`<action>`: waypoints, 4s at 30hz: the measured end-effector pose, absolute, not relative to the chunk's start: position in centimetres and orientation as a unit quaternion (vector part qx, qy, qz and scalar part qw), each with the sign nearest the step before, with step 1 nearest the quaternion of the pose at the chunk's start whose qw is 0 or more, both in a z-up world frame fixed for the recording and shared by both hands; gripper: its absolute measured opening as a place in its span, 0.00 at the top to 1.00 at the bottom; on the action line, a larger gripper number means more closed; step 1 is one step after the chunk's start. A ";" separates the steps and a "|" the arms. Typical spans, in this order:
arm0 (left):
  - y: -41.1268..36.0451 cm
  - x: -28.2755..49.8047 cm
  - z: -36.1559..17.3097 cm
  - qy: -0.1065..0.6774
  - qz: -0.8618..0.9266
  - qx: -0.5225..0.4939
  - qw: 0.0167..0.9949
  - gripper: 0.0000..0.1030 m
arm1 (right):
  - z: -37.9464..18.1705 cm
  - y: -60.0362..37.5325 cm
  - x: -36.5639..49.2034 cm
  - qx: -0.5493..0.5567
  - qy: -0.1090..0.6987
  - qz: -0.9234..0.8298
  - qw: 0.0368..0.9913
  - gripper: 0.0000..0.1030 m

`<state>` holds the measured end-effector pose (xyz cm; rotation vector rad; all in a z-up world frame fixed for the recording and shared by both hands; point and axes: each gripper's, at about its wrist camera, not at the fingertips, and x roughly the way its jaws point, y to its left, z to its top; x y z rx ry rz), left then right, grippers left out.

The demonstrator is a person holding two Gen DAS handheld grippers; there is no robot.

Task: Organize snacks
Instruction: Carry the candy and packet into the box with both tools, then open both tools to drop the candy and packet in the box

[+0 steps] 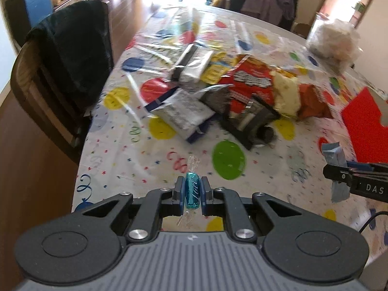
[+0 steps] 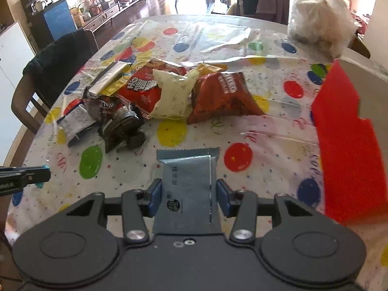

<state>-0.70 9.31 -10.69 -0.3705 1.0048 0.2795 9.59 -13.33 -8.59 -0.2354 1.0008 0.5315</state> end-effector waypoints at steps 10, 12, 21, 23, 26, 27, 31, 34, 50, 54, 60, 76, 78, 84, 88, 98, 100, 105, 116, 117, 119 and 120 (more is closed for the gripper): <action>5.1 1.6 -6.1 0.482 0.058 -0.137 0.863 0.88 | -3.4 -18.3 8.9 -0.080 0.494 0.235 0.833 0.55; 3.9 2.5 -4.9 0.485 0.042 -0.130 0.864 0.88 | -2.4 -19.4 9.1 -0.074 0.493 0.233 0.835 0.55; -2.7 7.1 -1.0 0.477 -0.026 -0.103 0.872 0.88 | 1.5 -26.0 11.5 -0.048 0.474 0.219 0.851 0.55; -4.4 8.2 -0.2 0.474 -0.037 -0.091 0.875 0.88 | 2.1 -27.8 12.3 -0.043 0.467 0.214 0.857 0.55; -7.0 10.1 0.8 0.472 -0.055 -0.084 0.876 0.88 | 2.6 -29.8 13.4 -0.038 0.459 0.209 0.862 0.55; -7.8 10.7 1.1 0.472 -0.062 -0.083 0.876 0.88 | 2.6 -30.6 13.9 -0.037 0.457 0.206 0.864 0.55; -11.5 13.1 1.8 0.471 -0.081 -0.071 0.876 0.88 | 2.5 -33.3 15.6 -0.039 0.451 0.194 0.870 0.55; -14.1 15.0 1.9 0.475 -0.092 -0.064 0.873 0.88 | 2.0 -35.4 17.1 -0.040 0.451 0.181 0.873 0.55; -27.0 24.1 -2.4 0.515 -0.143 -0.003 0.845 0.88 | -4.3 -42.1 26.0 -0.047 0.501 0.146 0.852 0.55; -28.6 25.5 -4.6 0.533 -0.145 0.017 0.833 0.88 | -6.1 -41.8 27.2 -0.057 0.513 0.150 0.843 0.55; -30.0 27.0 -7.2 0.558 -0.132 0.044 0.818 0.88 | -8.1 -41.6 28.4 -0.075 0.533 0.155 0.828 0.55; -30.2 28.2 -9.0 0.590 -0.121 0.032 0.798 0.88 | -9.6 -42.2 29.1 -0.078 0.567 0.171 0.802 0.54; -30.1 28.3 -9.0 0.591 -0.116 0.027 0.798 0.88 | -9.4 -42.4 29.0 -0.075 0.565 0.173 0.803 0.53; -29.4 27.6 -8.0 0.580 -0.105 0.009 0.807 0.88 | -8.0 -43.0 28.4 -0.070 0.552 0.179 0.812 0.42; -28.4 27.0 -7.0 0.567 -0.099 -0.009 0.818 0.83 | -6.8 -43.1 27.8 -0.068 0.540 0.186 0.818 0.40; -26.5 25.4 -4.6 0.531 -0.084 -0.039 0.843 0.72 | -3.6 -43.2 26.1 -0.061 0.509 0.210 0.833 0.30; -26.1 24.8 -3.9 0.522 -0.080 -0.040 0.848 0.66 | -2.9 -43.1 25.6 -0.059 0.500 0.219 0.836 0.30; -25.0 23.1 -2.1 0.485 -0.071 -0.048 0.870 0.32 | -1.2 -43.0 24.7 -0.048 0.481 0.237 0.843 0.23; -21.0 18.1 0.9 0.426 -0.053 -0.062 0.901 0.29 | 1.7 -40.7 21.8 -0.036 0.423 0.280 0.861 0.11; -20.5 17.5 1.1 0.421 -0.052 -0.062 0.904 0.29 | 1.9 -40.3 21.5 -0.038 0.419 0.284 0.862 0.10; -19.7 16.5 1.2 0.414 -0.047 -0.061 0.907 0.26 | 2.1 -39.5 20.7 -0.041 0.412 0.288 0.863 0.08; -19.2 15.9 1.3 0.410 -0.045 -0.059 0.909 0.25 | 2.2 -39.1 20.4 -0.040 0.409 0.292 0.864 0.06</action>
